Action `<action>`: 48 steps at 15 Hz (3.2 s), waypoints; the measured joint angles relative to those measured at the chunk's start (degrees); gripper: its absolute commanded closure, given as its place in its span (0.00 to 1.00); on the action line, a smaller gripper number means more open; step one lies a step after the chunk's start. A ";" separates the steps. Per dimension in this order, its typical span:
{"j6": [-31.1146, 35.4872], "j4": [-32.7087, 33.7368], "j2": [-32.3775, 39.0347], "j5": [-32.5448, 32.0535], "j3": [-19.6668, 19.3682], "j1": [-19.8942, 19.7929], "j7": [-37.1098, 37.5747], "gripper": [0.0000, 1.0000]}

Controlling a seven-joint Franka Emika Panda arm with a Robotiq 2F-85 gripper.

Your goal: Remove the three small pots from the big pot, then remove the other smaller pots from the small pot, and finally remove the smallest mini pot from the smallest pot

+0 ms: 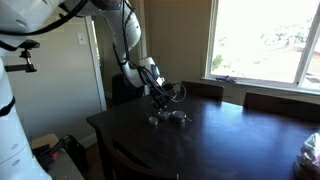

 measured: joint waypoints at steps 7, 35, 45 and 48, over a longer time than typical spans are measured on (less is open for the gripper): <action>0.86 -10.30 -9.89 -1.29 -0.69 -0.10 1.23 0.93; -10.71 1.98 6.95 -14.10 -7.15 3.81 40.29 0.56; -10.55 1.30 5.39 -16.80 -6.85 4.22 38.57 0.00; -10.55 0.61 3.29 -15.84 -5.63 2.71 34.75 0.00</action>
